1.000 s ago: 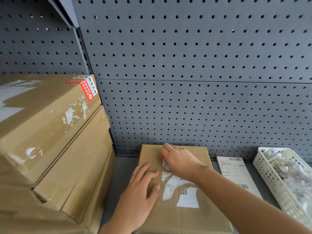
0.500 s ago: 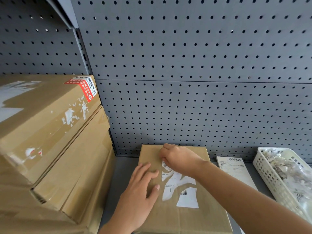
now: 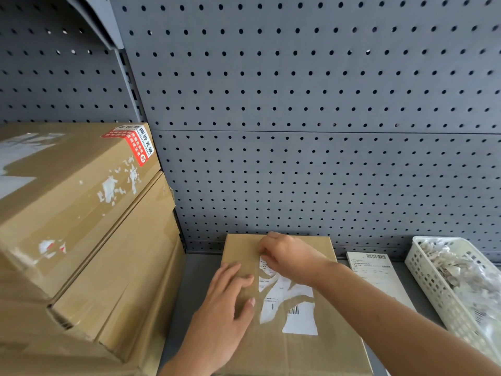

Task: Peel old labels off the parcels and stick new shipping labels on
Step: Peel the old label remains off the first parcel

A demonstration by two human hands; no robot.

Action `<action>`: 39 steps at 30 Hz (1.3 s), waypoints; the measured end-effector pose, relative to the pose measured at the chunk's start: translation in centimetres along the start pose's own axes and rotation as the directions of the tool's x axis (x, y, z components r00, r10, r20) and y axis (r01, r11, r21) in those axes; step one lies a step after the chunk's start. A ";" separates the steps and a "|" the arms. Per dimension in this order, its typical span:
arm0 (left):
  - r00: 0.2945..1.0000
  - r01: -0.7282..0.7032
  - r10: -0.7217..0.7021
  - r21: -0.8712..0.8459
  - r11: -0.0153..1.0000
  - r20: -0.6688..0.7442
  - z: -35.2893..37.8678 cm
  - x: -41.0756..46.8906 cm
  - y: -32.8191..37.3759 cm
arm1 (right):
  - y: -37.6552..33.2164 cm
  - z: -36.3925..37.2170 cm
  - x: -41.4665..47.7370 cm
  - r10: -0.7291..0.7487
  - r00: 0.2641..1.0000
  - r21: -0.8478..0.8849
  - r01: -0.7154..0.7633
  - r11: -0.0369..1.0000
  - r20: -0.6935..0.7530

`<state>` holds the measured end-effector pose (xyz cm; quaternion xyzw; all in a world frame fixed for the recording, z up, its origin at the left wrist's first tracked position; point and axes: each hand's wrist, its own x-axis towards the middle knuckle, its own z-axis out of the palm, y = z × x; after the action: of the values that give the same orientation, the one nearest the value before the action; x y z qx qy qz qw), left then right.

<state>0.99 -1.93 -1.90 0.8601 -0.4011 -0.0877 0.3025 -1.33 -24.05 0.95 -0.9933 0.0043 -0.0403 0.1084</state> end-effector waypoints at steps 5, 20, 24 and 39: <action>1.000 -0.005 0.005 0.014 1.000 0.006 -0.1 0.0 0.1 | -0.3 0.4 0.7 -0.041 0.999 -0.150 0.045 0.988 0.029; 1.000 0.002 -0.002 0.010 1.000 -0.002 -0.1 0.0 0.1 | -0.2 -0.3 1.2 0.014 0.998 -0.093 -0.008 0.996 0.069; 1.000 0.008 -0.008 0.028 1.000 0.007 -0.1 -0.1 0.1 | -1.1 -1.2 2.2 -0.011 0.983 -0.261 0.059 0.964 0.181; 1.000 -0.004 0.004 0.022 1.000 0.013 -0.2 -0.1 0.2 | 0.8 -0.9 0.4 0.060 0.997 0.174 -0.068 0.982 0.050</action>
<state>0.88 -1.90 -1.62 0.8620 -0.4057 -0.0884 0.2908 -1.04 -25.03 1.70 -0.9798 0.0301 -0.0149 0.1971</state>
